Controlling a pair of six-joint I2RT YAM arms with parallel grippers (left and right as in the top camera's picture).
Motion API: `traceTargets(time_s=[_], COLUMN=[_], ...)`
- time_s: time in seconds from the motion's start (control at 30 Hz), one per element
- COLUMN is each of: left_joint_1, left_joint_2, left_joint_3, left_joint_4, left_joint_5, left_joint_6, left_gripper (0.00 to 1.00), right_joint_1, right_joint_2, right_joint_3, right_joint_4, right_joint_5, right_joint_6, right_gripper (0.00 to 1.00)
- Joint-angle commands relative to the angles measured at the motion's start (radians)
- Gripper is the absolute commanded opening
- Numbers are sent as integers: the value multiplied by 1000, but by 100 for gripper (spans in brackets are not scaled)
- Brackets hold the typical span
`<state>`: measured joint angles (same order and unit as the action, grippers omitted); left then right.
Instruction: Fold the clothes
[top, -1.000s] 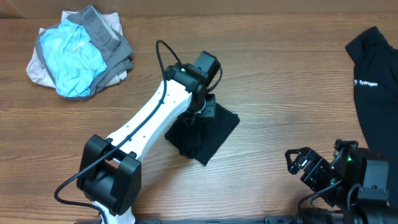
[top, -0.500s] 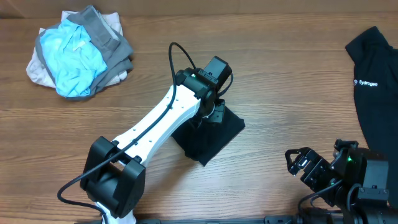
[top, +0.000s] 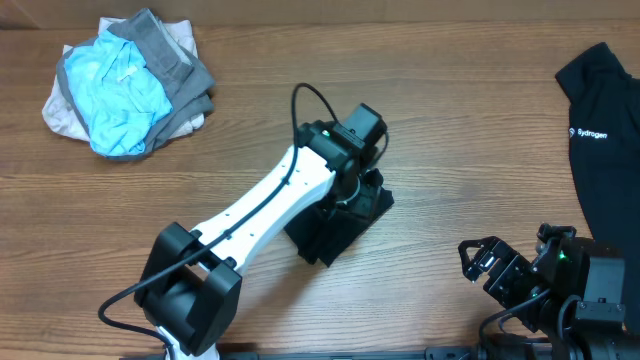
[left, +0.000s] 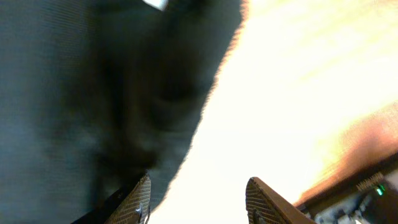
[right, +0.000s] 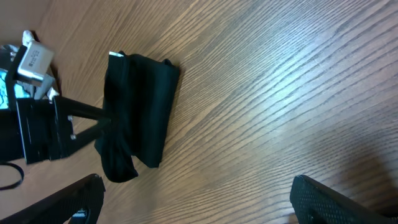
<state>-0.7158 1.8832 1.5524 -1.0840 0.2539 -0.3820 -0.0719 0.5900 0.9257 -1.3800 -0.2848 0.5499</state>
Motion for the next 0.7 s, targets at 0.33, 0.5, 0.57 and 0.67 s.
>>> traceTargets(time_s=[0.33, 0.5, 0.57, 0.67], left_joint_1=[50, 110, 126, 134], left_joint_2=[-2, -2, 5, 27], left_joint_3=[193, 291, 283, 263], left_joint_4=[-103, -132, -127, -119], left_joint_5=[-41, -108, -108, -108], left_joint_6=[91, 92, 101, 135], left_gripper=[48, 55, 64, 69], right_joint_1=[0, 0, 0, 0], right_joint_2=[-5, -5, -5, -5], right_joint_3=[7, 7, 7, 7], right_joint_4=[5, 5, 5, 5], right_joint_5=[-4, -4, -4, -4], right_joint_6=[1, 1, 1, 1], right_gripper=[100, 100, 100, 100])
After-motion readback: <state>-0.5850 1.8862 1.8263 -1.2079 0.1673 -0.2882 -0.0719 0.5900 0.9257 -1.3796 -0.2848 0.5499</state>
